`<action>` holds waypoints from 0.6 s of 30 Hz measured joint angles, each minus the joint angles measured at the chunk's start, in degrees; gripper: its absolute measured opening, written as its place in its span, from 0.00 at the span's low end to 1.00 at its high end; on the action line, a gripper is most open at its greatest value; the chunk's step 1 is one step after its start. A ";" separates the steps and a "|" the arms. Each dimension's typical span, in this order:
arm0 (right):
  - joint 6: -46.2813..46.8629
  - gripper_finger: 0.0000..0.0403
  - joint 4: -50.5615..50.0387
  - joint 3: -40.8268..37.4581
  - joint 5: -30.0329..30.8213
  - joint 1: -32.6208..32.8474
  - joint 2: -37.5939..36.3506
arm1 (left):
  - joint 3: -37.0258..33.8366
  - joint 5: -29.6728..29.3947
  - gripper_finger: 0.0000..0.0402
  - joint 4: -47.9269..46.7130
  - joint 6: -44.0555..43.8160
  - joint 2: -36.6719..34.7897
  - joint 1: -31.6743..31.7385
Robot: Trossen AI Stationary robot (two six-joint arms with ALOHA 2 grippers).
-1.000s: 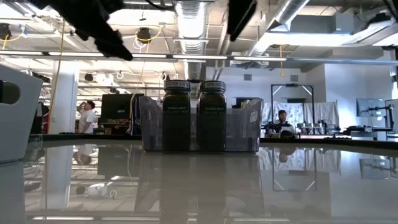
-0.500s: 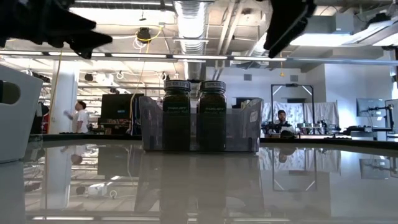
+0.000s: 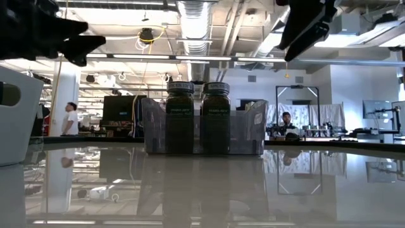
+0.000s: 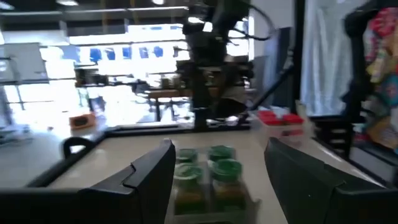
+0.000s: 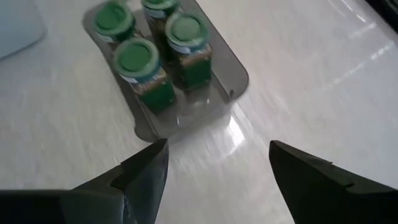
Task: Sort spices by type
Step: Return to Home Position
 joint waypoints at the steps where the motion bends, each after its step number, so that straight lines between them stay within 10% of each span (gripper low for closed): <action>1: -0.84 0.76 0.63 0.01 0.02 -0.03 0.12 | 0.00 -0.55 0.59 -0.16 0.11 0.18 0.29; 18: -3.59 0.76 -3.16 -0.42 -0.61 -0.67 0.38 | -0.15 -2.64 0.59 -6.24 -3.48 0.48 1.68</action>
